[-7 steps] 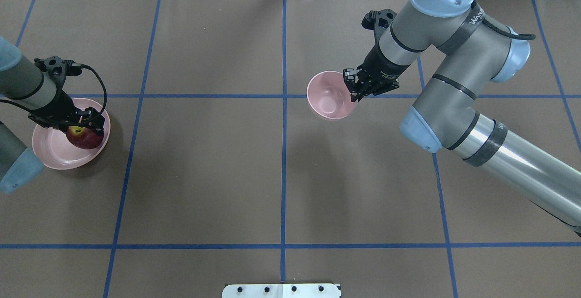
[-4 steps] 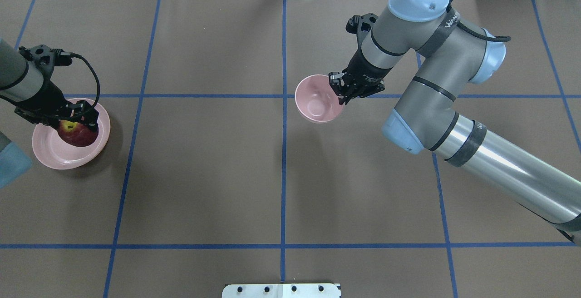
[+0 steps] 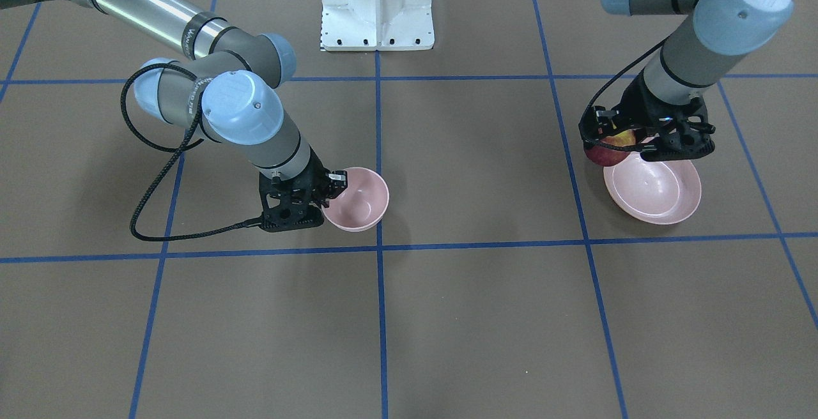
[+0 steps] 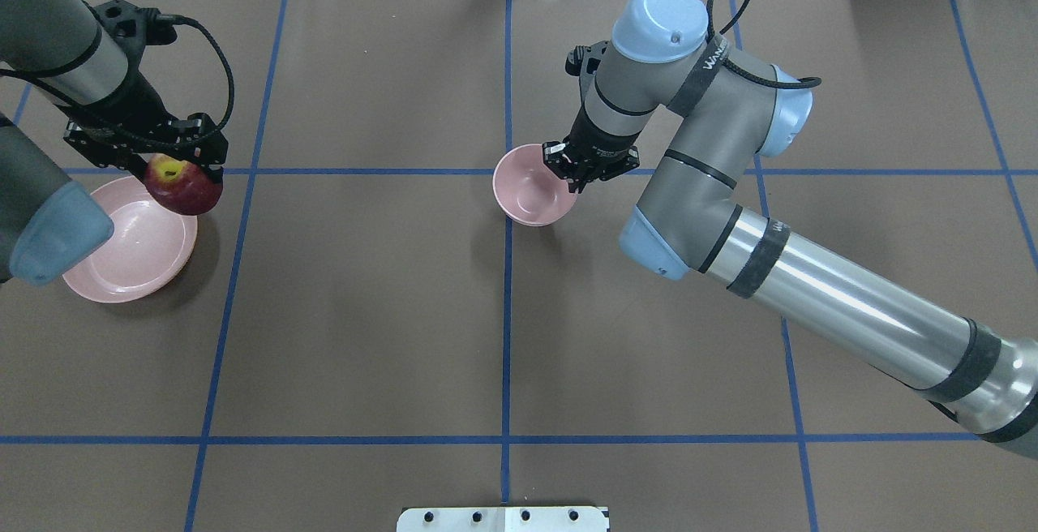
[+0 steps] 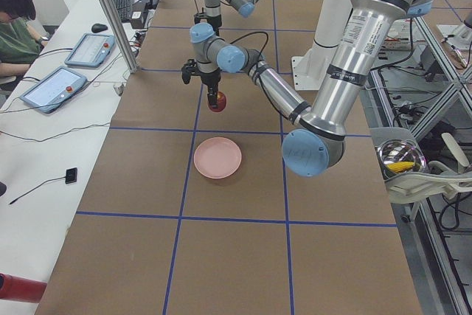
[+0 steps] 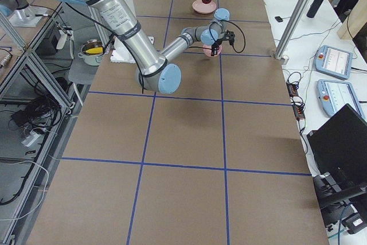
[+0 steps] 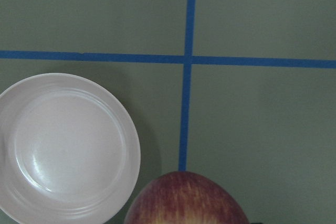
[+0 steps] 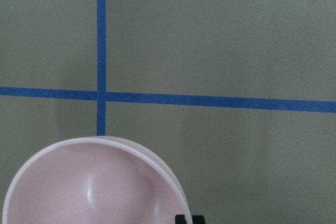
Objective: Move apple from plate to bowl
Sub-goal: 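Carry the apple toward the bowl with left gripper while right gripper rises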
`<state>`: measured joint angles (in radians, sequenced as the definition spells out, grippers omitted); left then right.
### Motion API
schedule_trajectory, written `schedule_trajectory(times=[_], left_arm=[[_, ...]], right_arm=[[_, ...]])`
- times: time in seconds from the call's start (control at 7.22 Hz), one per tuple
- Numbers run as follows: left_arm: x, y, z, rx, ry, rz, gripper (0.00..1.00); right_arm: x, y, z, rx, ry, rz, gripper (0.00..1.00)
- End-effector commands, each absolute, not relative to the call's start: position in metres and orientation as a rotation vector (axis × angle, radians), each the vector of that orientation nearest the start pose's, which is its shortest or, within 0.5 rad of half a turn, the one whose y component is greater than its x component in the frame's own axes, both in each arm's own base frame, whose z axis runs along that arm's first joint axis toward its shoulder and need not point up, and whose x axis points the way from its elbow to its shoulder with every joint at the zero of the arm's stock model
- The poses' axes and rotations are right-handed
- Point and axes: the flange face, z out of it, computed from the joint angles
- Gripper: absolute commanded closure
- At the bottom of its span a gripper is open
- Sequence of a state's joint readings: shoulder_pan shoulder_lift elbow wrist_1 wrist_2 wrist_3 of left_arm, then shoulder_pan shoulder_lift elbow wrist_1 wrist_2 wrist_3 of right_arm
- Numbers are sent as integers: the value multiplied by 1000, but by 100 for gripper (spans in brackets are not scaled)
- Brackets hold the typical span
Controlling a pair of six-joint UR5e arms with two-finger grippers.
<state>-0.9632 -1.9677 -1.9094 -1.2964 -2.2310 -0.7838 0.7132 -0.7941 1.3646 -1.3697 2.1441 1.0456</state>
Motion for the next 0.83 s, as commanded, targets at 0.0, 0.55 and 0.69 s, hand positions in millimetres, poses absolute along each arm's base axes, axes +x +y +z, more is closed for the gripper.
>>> schedule_trajectory(times=[0.0,0.55,0.69], left_arm=[[275,-520,308,-80,786,-16,100],[279,-521,301,-76,792,-11,100],[285,-519,292,-82,808,-7,100]], right_arm=[[-546,-565,230,0,-920,-54,100],[-561,-559,222,-8,-922,-46,47],[-560,-558,218,-2,-933,-44,0]])
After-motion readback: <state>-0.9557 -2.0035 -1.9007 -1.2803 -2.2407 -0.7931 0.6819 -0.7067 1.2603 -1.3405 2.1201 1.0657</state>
